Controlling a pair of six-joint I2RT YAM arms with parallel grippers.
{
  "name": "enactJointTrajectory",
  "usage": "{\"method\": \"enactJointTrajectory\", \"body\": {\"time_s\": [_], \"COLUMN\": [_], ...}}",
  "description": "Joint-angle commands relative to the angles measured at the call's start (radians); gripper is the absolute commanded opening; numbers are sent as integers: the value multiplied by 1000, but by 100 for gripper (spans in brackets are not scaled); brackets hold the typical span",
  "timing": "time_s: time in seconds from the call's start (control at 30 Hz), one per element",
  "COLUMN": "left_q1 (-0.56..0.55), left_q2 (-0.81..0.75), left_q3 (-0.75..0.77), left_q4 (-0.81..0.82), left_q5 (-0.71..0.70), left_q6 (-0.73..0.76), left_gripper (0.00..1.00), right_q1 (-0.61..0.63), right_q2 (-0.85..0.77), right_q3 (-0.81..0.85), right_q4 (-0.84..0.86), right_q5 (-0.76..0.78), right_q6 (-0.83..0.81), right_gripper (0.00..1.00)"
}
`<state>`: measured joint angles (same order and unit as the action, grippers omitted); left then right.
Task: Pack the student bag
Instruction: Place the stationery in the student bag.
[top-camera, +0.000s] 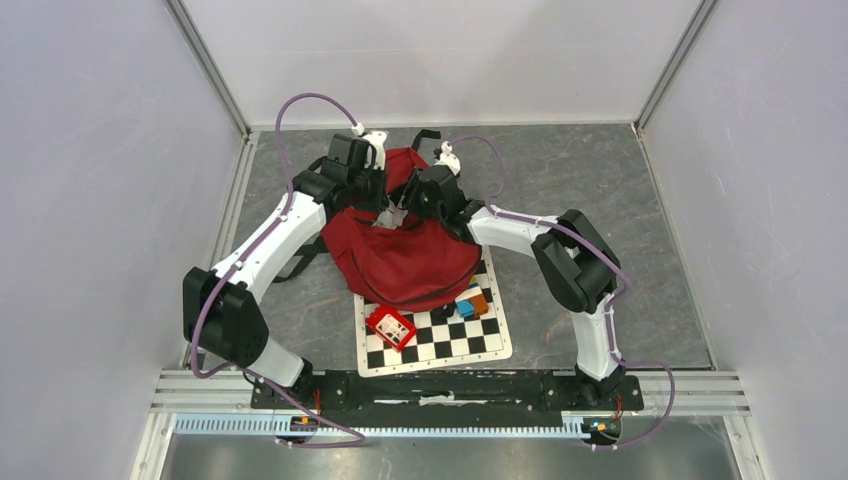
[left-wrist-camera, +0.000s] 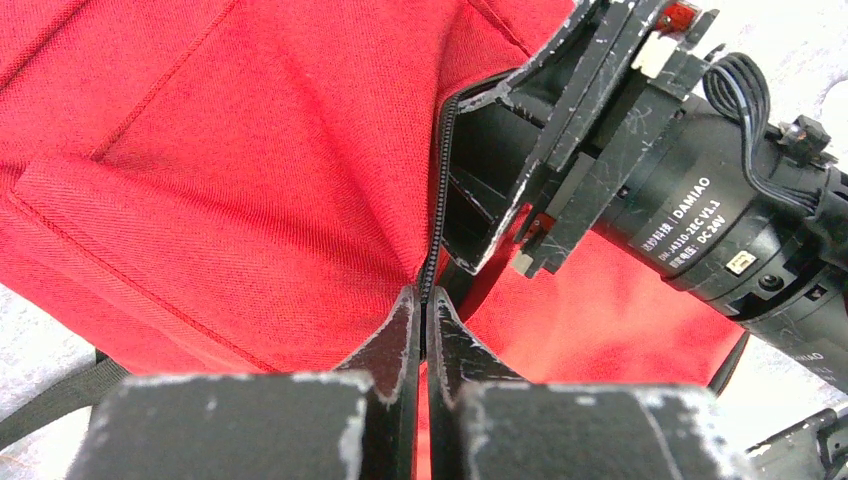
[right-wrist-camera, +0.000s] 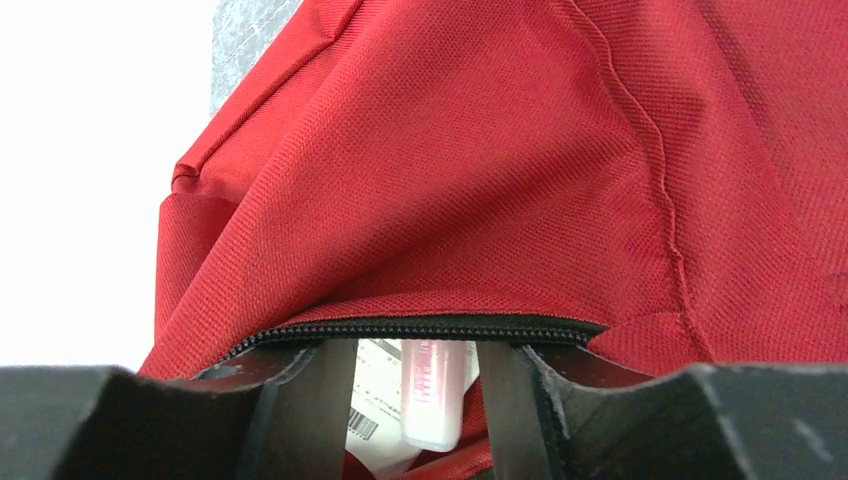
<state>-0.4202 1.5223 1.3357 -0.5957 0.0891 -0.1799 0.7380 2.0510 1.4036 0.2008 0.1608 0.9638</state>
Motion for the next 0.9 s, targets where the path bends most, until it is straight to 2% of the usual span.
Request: {"method": "enactJointTrajectory", "body": {"time_s": [0.0, 0.2, 0.5, 0.67, 0.87], "left_q1": [0, 6, 11, 13, 12], "left_q2": [-38, -39, -41, -39, -45], "left_q3": [25, 27, 25, 25, 19], "left_q4": [31, 33, 33, 33, 37], "left_q5": [61, 66, 55, 58, 55], "left_q6": [-46, -46, -47, -50, -52], "left_gripper": [2, 2, 2, 2, 2], "right_q1": [1, 4, 20, 0, -114], "right_q2": [-89, -181, -391, -579, -787], "right_q3": [-39, -154, -328, -402, -505], "right_q4": [21, 61, 59, -82, -325], "right_q5": [70, 93, 143, 151, -18], "right_q6": [-31, -80, -262, -448, -585], "right_gripper": [53, 60, 67, 70, 72]}}
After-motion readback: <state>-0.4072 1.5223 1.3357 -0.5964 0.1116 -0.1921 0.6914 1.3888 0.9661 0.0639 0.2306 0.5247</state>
